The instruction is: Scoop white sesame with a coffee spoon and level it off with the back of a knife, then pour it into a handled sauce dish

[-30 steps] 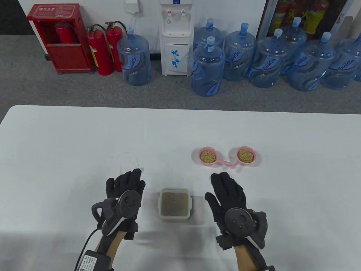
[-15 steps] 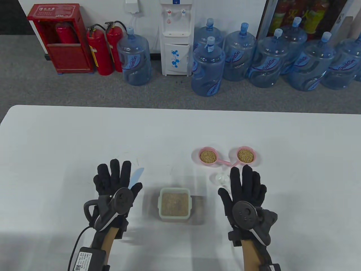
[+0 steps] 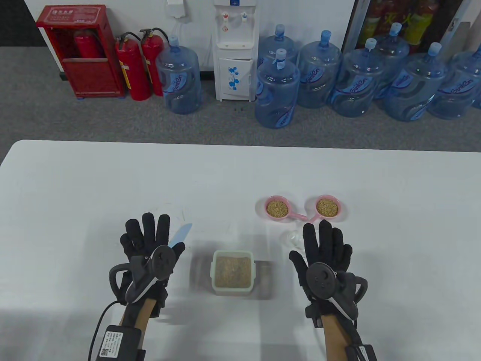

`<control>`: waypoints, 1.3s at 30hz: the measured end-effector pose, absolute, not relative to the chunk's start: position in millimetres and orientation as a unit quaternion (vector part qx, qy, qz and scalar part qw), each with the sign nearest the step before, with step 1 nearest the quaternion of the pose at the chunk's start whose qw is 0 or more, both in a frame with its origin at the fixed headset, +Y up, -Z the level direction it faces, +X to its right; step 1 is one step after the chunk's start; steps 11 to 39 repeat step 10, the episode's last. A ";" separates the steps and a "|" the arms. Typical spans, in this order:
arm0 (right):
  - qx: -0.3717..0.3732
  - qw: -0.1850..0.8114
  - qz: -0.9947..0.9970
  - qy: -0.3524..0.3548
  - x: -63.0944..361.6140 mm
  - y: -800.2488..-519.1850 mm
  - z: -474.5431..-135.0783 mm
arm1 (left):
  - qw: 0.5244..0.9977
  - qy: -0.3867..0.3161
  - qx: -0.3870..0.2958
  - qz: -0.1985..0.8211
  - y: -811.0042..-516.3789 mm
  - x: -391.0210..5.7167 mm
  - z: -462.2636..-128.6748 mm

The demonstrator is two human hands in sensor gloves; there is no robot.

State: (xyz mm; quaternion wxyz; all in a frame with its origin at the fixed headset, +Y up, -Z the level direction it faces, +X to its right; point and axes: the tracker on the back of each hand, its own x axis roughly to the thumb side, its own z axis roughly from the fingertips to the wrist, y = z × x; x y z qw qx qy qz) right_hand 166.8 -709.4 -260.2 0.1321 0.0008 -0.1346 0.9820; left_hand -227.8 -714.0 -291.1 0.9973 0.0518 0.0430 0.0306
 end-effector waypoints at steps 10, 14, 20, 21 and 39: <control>0.006 0.112 0.986 -0.120 161.1 -713.1 -260.9 | 0.997 0.045 0.033 0.050 -718.0 -229.9 -290.7; 0.006 0.112 0.986 -0.120 161.1 -713.1 -260.9 | 0.997 0.045 0.033 0.050 -718.0 -229.9 -290.7; 0.006 0.112 0.986 -0.120 161.1 -713.1 -260.9 | 0.997 0.045 0.033 0.050 -718.0 -229.9 -290.7; 0.006 0.112 0.986 -0.120 161.1 -713.1 -260.9 | 0.997 0.045 0.033 0.050 -718.0 -229.9 -290.7; 0.006 0.112 0.986 -0.120 161.1 -713.1 -260.9 | 0.997 0.045 0.033 0.050 -718.0 -229.9 -290.7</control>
